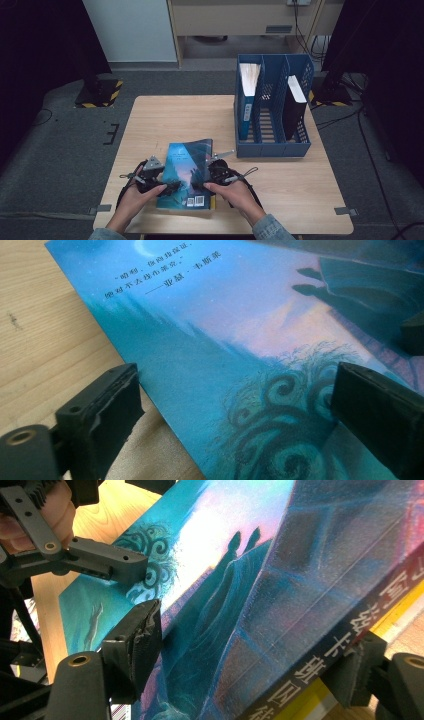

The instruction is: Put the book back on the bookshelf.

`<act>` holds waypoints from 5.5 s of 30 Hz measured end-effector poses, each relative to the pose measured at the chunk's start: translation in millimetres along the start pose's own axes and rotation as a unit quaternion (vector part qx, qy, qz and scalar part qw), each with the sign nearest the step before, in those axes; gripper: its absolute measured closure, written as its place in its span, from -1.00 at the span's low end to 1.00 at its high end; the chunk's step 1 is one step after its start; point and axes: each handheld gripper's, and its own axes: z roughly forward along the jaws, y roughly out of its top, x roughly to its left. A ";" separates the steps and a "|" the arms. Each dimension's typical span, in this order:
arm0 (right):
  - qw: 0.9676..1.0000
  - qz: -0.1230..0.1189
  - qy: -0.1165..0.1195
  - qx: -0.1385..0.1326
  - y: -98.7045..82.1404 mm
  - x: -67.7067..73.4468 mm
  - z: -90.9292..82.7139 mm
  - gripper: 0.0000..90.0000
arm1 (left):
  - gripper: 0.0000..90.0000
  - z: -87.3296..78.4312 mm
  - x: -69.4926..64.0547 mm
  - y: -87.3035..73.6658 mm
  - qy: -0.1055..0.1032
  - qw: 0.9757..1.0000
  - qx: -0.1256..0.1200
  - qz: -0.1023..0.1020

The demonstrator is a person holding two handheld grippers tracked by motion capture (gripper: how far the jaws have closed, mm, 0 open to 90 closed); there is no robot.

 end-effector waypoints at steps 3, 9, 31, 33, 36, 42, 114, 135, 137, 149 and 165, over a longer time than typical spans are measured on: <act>1.000 -0.002 -0.003 -0.001 -0.5 1.1 0.3 -0.42 | -0.97 0.1 1.0 0.4 -0.001 1.000 0.002 0.002; 1.000 0.002 -0.001 -0.004 -1.1 0.5 -0.1 -0.42 | -0.97 0.9 3.6 -0.1 -0.008 1.000 0.004 -0.011; 0.999 -0.038 0.000 0.024 18.6 11.0 0.6 -0.17 | -0.39 -8.8 18.4 4.5 -0.039 0.998 0.024 -0.038; 0.999 -0.041 -0.002 0.027 21.8 11.4 0.0 -0.13 | -0.30 -10.3 19.2 5.3 -0.036 0.998 0.026 -0.039; 0.999 -0.039 0.000 0.026 25.2 10.8 -1.6 -0.06 | -0.09 -13.7 21.4 7.1 -0.029 0.998 0.028 -0.040; 0.998 -0.050 -0.007 0.038 32.6 16.3 -3.4 -0.04 | 0.23 -18.5 23.9 11.7 -0.021 0.999 0.037 -0.035; 0.991 -0.120 -0.052 -0.007 107.2 26.7 -61.4 0.47 | 0.79 -69.5 21.2 78.4 0.015 0.999 0.010 0.046; 0.989 -0.131 -0.064 -0.019 126.5 28.5 -72.9 0.55 | 0.80 -71.1 22.4 87.4 0.026 0.998 -0.002 0.057; 0.989 -0.131 -0.066 -0.018 127.2 29.1 -73.6 0.55 | 0.80 -71.3 22.5 88.0 0.027 0.998 -0.003 0.056; 0.988 -0.128 -0.077 -0.040 134.7 25.5 -72.7 0.59 | 0.80 -66.9 32.9 101.3 0.035 0.997 0.000 0.072; 0.988 -0.131 -0.068 -0.054 125.4 28.1 -79.4 0.53 | 0.80 -72.0 21.8 98.4 0.040 0.994 0.012 0.098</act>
